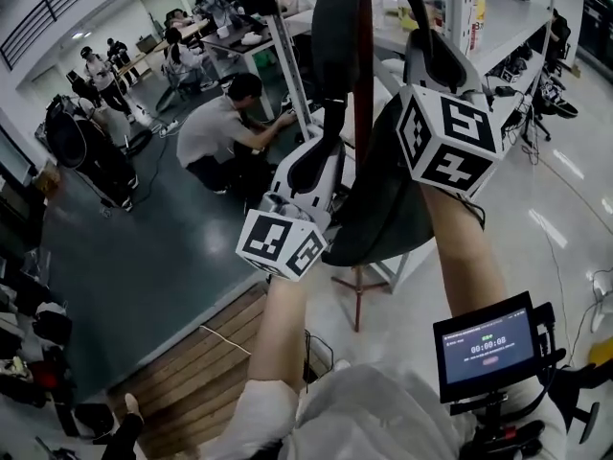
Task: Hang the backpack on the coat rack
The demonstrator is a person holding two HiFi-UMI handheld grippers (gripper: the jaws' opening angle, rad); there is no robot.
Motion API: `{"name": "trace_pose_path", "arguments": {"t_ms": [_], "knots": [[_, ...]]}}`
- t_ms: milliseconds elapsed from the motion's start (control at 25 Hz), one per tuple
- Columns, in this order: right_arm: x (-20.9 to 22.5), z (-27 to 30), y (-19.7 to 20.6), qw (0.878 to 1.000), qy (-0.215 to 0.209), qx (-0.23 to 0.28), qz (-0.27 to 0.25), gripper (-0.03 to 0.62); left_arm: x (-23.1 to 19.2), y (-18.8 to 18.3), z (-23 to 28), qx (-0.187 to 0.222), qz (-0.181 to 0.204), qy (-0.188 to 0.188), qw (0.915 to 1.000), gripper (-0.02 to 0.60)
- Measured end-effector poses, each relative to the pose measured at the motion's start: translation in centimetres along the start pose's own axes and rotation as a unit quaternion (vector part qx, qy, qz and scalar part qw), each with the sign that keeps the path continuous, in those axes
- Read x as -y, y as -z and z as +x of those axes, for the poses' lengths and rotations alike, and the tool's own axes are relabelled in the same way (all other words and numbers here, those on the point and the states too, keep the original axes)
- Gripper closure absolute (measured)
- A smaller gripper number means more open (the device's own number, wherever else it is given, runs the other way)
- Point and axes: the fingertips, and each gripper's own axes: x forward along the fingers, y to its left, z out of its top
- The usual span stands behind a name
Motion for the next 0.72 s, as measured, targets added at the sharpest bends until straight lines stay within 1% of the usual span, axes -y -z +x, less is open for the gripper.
{"name": "trace_pose_path", "arguments": {"t_ms": [80, 160, 200, 240, 280, 360, 400, 440, 520, 600, 640, 680, 720], "knots": [[-0.2, 0.1, 0.2, 1.0, -0.008, -0.007, 0.007, 0.548, -0.1, -1.0, -2.0, 0.011, -0.006, -0.009, 0.9999, 0.561], [-0.1, 0.4, 0.5, 1.0, -0.009, -0.013, 0.011, 0.548, 0.6, -1.2, -3.7, 0.019, -0.021, -0.005, 0.9996, 0.561], [-0.1, 0.5, 0.6, 1.0, -0.009, -0.013, 0.01, 0.548, 1.3, -0.8, -4.3, 0.015, -0.023, 0.001, 0.9996, 0.561], [0.0, 0.5, 0.7, 1.0, -0.01, -0.013, 0.008, 0.548, 2.2, -0.2, -4.7, 0.002, -0.016, 0.01, 0.9998, 0.561], [0.0, 0.5, 0.8, 1.0, -0.011, -0.013, 0.007, 0.548, 3.3, 0.8, -4.8, -0.02, 0.004, 0.021, 0.9996, 0.556], [-0.1, 0.2, 0.7, 1.0, -0.015, -0.011, 0.004, 0.548, 4.9, 3.0, -4.2, -0.073, 0.058, 0.036, 0.995, 0.486], [-0.1, 0.0, 0.6, 1.0, -0.016, -0.009, 0.003, 0.548, 5.2, 3.7, -3.8, -0.087, 0.075, 0.037, 0.9927, 0.425], [0.0, -0.2, 0.5, 1.0, -0.017, -0.007, 0.0, 0.548, 5.4, 4.1, -3.4, -0.091, 0.077, 0.039, 0.9921, 0.384], [0.2, -0.4, 0.4, 1.0, -0.021, -0.005, -0.001, 0.548, 5.9, 4.2, -3.2, -0.09, 0.06, 0.057, 0.9925, 0.376], [-0.2, -0.5, 0.5, 1.0, -0.029, -0.006, 0.003, 0.548, 6.8, 3.9, -3.8, -0.093, 0.051, 0.083, 0.9909, 0.376], [-0.5, -0.6, 0.6, 0.999, -0.032, -0.007, 0.004, 0.548, 7.1, 3.9, -4.1, -0.096, 0.047, 0.092, 0.99, 0.366], [-0.7, -0.6, 0.5, 0.999, -0.034, -0.007, 0.004, 0.548, 7.2, 4.1, -4.0, -0.099, 0.044, 0.096, 0.9894, 0.33], [-0.8, -0.6, 0.5, 0.999, -0.036, -0.006, 0.003, 0.548, 7.2, 4.7, -3.5, -0.107, 0.045, 0.094, 0.9887, 0.318]]}}
